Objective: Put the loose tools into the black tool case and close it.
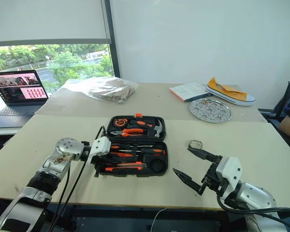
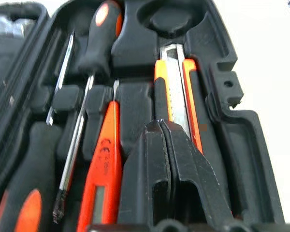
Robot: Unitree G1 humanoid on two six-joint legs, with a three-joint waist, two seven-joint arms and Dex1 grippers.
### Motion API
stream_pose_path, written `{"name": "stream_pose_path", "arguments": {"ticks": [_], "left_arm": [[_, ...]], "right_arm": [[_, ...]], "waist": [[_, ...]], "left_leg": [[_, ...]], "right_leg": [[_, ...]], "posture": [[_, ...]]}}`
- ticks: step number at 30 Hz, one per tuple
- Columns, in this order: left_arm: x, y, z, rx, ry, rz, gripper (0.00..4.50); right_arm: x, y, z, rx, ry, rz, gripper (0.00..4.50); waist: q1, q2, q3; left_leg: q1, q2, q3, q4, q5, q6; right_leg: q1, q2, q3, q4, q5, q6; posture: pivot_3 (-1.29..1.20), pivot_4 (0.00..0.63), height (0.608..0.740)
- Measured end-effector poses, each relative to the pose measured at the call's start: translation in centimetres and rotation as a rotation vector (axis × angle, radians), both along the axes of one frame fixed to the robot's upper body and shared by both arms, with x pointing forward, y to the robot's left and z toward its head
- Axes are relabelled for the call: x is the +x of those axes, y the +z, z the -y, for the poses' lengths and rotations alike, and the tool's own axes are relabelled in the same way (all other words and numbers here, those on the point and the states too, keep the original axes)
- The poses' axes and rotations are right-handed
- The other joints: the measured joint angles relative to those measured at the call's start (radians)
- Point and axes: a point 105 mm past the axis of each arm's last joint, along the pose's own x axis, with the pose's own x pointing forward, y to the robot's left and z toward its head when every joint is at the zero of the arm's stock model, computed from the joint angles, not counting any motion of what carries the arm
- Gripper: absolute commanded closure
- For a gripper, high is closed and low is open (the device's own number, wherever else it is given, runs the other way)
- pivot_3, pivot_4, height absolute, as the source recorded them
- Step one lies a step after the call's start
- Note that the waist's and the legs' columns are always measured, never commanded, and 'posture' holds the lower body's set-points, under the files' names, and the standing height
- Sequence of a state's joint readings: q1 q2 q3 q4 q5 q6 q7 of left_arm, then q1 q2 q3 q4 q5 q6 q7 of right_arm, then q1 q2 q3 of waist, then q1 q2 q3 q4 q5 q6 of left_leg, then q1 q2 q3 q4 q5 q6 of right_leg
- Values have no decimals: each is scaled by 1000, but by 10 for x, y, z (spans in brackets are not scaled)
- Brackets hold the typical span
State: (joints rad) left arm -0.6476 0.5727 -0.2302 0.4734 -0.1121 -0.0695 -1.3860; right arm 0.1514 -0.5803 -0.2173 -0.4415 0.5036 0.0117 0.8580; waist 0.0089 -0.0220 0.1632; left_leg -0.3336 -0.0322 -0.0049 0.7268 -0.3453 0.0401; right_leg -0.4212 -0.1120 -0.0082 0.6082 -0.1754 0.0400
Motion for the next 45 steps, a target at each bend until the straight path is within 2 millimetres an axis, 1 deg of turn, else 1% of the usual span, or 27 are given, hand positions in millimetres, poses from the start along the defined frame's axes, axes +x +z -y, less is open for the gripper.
{"name": "stream_pose_path", "arguments": {"ticks": [5, 7, 9, 11, 12, 13, 14, 15, 16, 17, 18, 19, 20, 21, 22, 23, 26, 29, 31, 37, 39, 40, 42, 44, 45], "left_arm": [[-1, 1, -1, -27, 9, -8, 4424], [-3, 1, -4, -75, 23, -21, 4424], [-4, 2, -10, -154, 62, -36, 3894], [-3, 10, -18, -213, 112, -17, 3284], [-3, 14, -23, -218, 126, -5, 2983], [-6, 19, -34, -225, 154, 19, 2593], [-11, 24, -52, -221, 192, 36, 2254], [-15, 24, -65, -216, 223, 31, 1892], [-21, 24, -83, -216, 272, 23, 1526], [-26, 23, -93, -229, 301, 17, 1039], [-31, 22, -98, -252, 321, 7, 689], [-34, 22, -100, -268, 326, -2, 416], [-39, 20, -102, -287, 328, -14, 31], [-43, 19, -105, -303, 336, -20, 31], [-46, 19, -108, -315, 351, -27, 31], [-47, 20, -110, -331, 362, -31, 31], [-48, 31, -108, -373, 354, -20, 31], [-50, 36, -100, -396, 329, -34, 31], [-50, 40, -93, -411, 308, -39, 31], [-48, 45, -77, -426, 260, -31, 31], [-50, 44, -72, -410, 234, -30, 0], [-51, 43, -71, -409, 232, -35, 0], [-51, 41, -69, -414, 231, -40, 0], [-51, 39, -69, -413, 233, -47, 0], [-51, 39, -69, -413, 232, -47, 0]], "right_arm": [[-4, -2, 12, -10, -55, -13, 0], [-9, -3, 19, -15, -83, -29, 0], [-14, -6, 32, -6, -138, -54, 0], [-22, -10, 47, -3, -194, -88, 0], [-24, -11, 50, -2, -207, -95, 0], [-32, -17, 59, -6, -244, -124, 0], [-41, -26, 71, -4, -302, -161, 0], [-47, -32, 79, -5, -337, -190, 0], [-55, -42, 90, -5, -392, -231, 0], [-58, -47, 96, -6, -422, -251, 0], [-58, -49, 99, -14, -439, -254, 0], [-57, -49, 100, -17, -443, -248, 0], [-55, -47, 99, -21, -443, -240, 0], [-50, -45, 98, -33, -431, -244, 0], [-40, -41, 95, -60, -404, -253, 0], [-25, -32, 92, -93, -377, -243, 0], [5, -11, 80, -196, -306, -223, 0], [38, -10, 70, -340, -234, -277, 0], [57, -13, 65, -395, -212, -317, 0], [101, -31, 60, -550, -171, -401, 0], [111, -36, 58, -594, -157, -429, 527], [117, -39, 58, -614, -156, -428, 703], [124, -42, 58, -626, -155, -420, 1402], [130, -42, 52, -637, -126, -413, 2172], [132, -41, 49, -648, -109, -408, 2441]], "waist": [[2, 1, 0], [1, 1, 0], [0, 0, 0], [0, 0, 0], [1, 0, 0], [-1, 0, 0], [-3, 0, 0], [-5, 0, 0], [-8, 0, 0], [-10, 1, 0], [-12, 1, 0], [-12, 1, 1], [-12, 1, 1], [-13, 1, 1], [-19, 1, 1], [-23, 1, 1], [-21, 0, 1], [-19, 1, 2], [-16, 1, 2], [-18, 1, 2], [-21, 1, 2], [-22, 1, 2], [-23, 1, 2], [-27, 1, 2], [-27, 1, 2]], "left_leg": [[-1, -1, 0, 0, 0, 0], [-2, -1, 0, 0, 0, 0], [-3, 0, 0, 0, 0, 0], [-4, 1, -1, -1, 0, 1], [-4, 2, -1, -1, -1, 1], [-4, 2, 0, -2, -1, 1], [-2, 3, 0, -7, -1, 1], [-1, 3, 0, -9, -1, 1], [-1, 4, 1, -12, -1, 1], [-1, 4, 2, -12, -1, 1], [-1, 4, 2, -12, -1, 0], [-1, 4, 2, -12, -1, 0], [-1, 4, 2, -12, -1, 0], [-1, 4, 2, -12, -1, 0], [-1, 4, 3, -11, -1, 0], [-2, 4, 4, -11, 0, 0], [-1, 5, 3, -12, 1, -3], [-2, 6, 3, -12, 2, -4], [-3, 6, 2, -12, 2, -4], [-6, 4, 3, -13, 2, -5], [-9, 4, 4, -13, 3, -6], [-11, 4, 4, -13, 3, -7], [-20, 2, 5, -13, 4, -8], [-21, -1, 5, -13, 4, -9], [-21, -1, 5, -13, 4, -9]], "right_leg": [[-1, 0, 0, 0, 0, 0], [-2, 0, 0, 0, -1, 0], [-4, 0, 0, 0, -1, -1], [-5, 0, 0, -1, -1, -1], [-5, 0, 0, -1, -1, -1], [-5, 0, 0, -2, -1, -1], [-4, 0, 0, -4, -1, -1], [-4, 0, 0, -6, -2, -1], [-5, 0, 0, -8, -2, -1], [-5, 0, 1, -9, -2, -1], [-4, 0, 1, -9, -2, -1], [-4, 0, 1, -10, -2, -1], [-4, 0, 0, -12, -1, -1], [-4, 0, 0, -12, -1, 0], [-4, 0, 1, -12, 0, 0], [-4, -1, 2, -13, 1, 1], [-3, 1, 2, -13, 2, 0], [-4, 3, 0, -13, 2, -2], [-5, 3, -2, -13, 2, -3], [-7, 2, -3, -14, 3, -2], [-9, 1, -3, -15, 3, -1], [-12, 1, -3, -15, 3, -1], [-21, -1, -3, -14, 4, 1], [-23, -1, -4, -14, 5, 1], [-23, -2, -5, -14, 5, 1]], "posture": [[0, 150, 740], [0, 150, 740], [0, 150, 740], [0, 150, 740], [0, 150, 740], [0, 150, 740], [0, 150, 740], [0, 150, 740], [0, 150, 740], [0, 150, 740], [0, 150, 740], [0, 150, 740], [0, 150, 740], [0, 150, 740], [0, 150, 740], [0, 150, 740], [0, 150, 740], [0, 150, 740], [0, 150, 740], [0, 150, 740], [0, 150, 740], [0, 150, 740], [0, 150, 740], [0, 150, 740], [0, 150, 740]]}}
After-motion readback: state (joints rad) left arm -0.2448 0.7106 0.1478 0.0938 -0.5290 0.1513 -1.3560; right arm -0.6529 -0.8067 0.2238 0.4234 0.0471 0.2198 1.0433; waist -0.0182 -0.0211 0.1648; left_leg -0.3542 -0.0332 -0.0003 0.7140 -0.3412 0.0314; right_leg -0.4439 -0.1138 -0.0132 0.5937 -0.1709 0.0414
